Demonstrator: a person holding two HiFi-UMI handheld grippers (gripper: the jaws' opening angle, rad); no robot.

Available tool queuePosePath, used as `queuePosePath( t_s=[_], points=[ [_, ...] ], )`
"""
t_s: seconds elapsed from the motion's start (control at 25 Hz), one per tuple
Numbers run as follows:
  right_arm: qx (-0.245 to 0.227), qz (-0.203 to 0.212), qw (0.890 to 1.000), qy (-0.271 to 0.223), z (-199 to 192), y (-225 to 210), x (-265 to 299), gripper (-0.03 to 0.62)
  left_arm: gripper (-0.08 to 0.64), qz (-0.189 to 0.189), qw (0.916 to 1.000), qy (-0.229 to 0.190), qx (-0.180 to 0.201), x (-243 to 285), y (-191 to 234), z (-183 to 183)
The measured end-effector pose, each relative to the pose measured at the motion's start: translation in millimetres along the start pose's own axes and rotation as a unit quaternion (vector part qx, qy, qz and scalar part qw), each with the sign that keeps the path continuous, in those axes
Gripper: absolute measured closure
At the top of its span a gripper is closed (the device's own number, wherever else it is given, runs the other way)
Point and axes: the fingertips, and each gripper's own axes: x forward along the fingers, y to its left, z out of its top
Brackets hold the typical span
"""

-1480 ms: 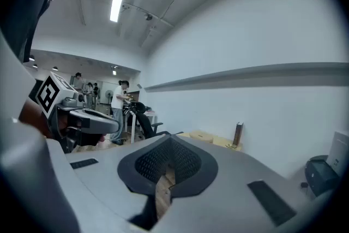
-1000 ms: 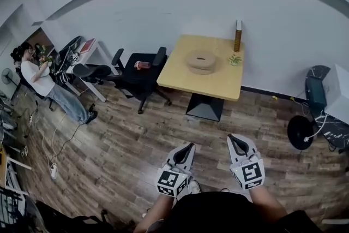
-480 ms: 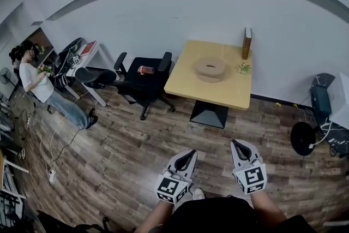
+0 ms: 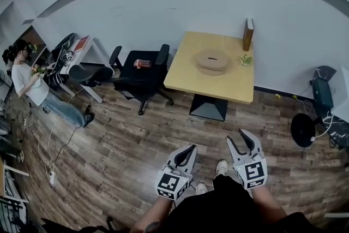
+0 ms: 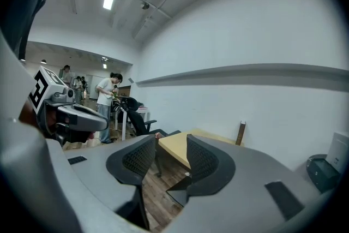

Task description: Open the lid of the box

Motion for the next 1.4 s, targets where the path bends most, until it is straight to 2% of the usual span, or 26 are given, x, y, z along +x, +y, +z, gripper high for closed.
queuePosePath(
  t_s=[0.16,0.4,0.6,1.16,1.4],
  points=[
    [-0.004,-0.002,1.0,0.0,5.1,-12.5,26.2,0.324,0.541,-0.011,0.9998,0.017,-0.003,18.5,17.8,-2.6],
    [-0.01,0.007,1.0,0.007,13.1,-40.0,74.1,0.26,0.54,-0.009,0.9998,0.015,0.001,57.9,47.4,4.5],
    [-0.02,0.027,0.999,0.023,12.8,-63.0,114.5,0.261,0.54,0.0,0.9998,0.017,0.007,92.1,73.5,11.2],
    [-0.016,0.044,0.999,0.01,22.3,-153.9,197.8,0.266,0.541,0.027,0.999,0.033,0.009,194.1,120.7,32.5],
    [0.007,0.051,0.999,0.005,22.5,-181.4,234.0,0.275,0.54,0.051,0.9983,0.026,-0.005,229.2,142.3,42.1]
  ],
)
